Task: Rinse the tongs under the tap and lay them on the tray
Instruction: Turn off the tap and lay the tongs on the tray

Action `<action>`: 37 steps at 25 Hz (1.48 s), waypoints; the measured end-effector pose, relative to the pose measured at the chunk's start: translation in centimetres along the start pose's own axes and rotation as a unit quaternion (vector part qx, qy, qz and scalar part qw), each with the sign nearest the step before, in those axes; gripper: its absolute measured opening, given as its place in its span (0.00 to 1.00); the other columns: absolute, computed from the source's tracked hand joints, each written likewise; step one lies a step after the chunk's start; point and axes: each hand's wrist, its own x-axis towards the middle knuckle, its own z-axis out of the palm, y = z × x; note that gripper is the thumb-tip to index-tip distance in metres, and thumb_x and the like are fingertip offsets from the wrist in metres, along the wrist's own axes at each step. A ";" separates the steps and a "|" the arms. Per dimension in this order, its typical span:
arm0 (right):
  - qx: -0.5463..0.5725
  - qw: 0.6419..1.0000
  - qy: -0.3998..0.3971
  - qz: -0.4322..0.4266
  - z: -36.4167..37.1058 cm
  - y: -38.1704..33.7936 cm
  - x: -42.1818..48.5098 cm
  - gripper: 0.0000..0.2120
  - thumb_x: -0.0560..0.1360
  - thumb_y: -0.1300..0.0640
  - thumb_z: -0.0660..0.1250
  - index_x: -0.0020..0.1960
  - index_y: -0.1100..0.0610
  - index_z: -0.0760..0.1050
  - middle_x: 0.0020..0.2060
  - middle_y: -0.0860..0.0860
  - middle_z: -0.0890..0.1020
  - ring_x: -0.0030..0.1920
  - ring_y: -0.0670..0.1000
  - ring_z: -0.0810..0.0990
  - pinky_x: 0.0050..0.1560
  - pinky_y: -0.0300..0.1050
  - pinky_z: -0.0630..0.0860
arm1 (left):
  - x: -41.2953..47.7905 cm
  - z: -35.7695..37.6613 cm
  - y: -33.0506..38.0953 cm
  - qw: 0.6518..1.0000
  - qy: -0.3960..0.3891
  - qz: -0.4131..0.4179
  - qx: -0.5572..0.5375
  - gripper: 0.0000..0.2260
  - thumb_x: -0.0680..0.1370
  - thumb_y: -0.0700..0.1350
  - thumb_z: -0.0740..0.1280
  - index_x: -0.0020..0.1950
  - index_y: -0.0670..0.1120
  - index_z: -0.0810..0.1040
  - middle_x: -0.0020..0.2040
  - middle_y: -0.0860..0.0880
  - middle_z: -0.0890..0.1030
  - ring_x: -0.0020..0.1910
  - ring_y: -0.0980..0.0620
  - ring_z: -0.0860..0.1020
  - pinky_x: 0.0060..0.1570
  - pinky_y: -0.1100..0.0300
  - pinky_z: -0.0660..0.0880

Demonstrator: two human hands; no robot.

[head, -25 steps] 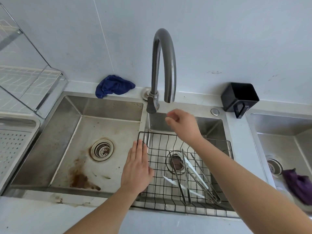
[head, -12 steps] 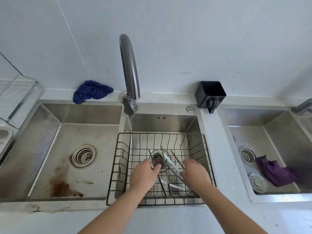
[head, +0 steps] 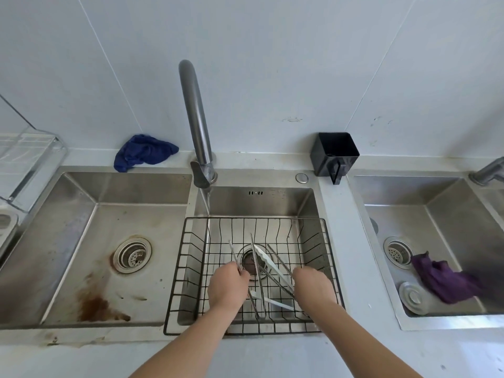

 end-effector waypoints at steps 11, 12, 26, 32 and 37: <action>0.094 0.983 0.130 -0.086 -3.6 -1.6 -0.8 0.08 0.77 0.64 0.59 0.47 0.57 0.77 0.42 0.52 0.79 0.41 0.57 0.80 0.39 0.48 0.75 | -0.3 -5.7 -0.4 0.989 0.100 0.022 -0.109 0.13 0.79 0.42 0.62 0.36 0.41 0.76 0.31 0.42 0.82 0.29 0.43 0.83 0.32 0.45 0.80; 0.113 0.980 0.138 -0.091 -4.1 -2.0 -1.0 0.09 0.77 0.63 0.60 0.48 0.57 0.78 0.42 0.52 0.80 0.42 0.57 0.80 0.40 0.48 0.75 | -0.4 -6.5 -0.7 0.988 0.112 0.030 -0.103 0.14 0.79 0.43 0.62 0.35 0.41 0.75 0.30 0.42 0.81 0.29 0.42 0.82 0.33 0.45 0.79; 0.170 0.950 0.156 -0.212 -7.6 -20.3 -5.7 0.08 0.77 0.61 0.62 0.43 0.59 0.79 0.33 0.54 0.82 0.36 0.55 0.80 0.35 0.46 0.74 | -3.7 -22.8 -16.7 0.951 0.271 -0.053 -0.141 0.17 0.79 0.43 0.62 0.31 0.42 0.71 0.26 0.47 0.74 0.24 0.51 0.71 0.26 0.58 0.61; 0.181 0.944 0.157 -0.225 -6.6 -31.8 -9.1 0.07 0.76 0.59 0.66 0.49 0.57 0.83 0.38 0.52 0.86 0.43 0.56 0.83 0.41 0.46 0.75 | -4.4 -30.6 -26.7 0.939 0.301 -0.065 -0.154 0.16 0.79 0.41 0.63 0.31 0.39 0.71 0.25 0.46 0.72 0.23 0.52 0.68 0.25 0.56 0.61; 0.217 0.939 0.153 -0.218 -5.6 -40.5 -12.2 0.07 0.74 0.57 0.67 0.45 0.60 0.82 0.34 0.54 0.84 0.39 0.57 0.81 0.41 0.50 0.78 | -5.9 -36.0 -35.1 0.934 0.283 -0.088 -0.201 0.16 0.79 0.43 0.63 0.33 0.39 0.73 0.27 0.42 0.78 0.21 0.51 0.79 0.19 0.57 0.73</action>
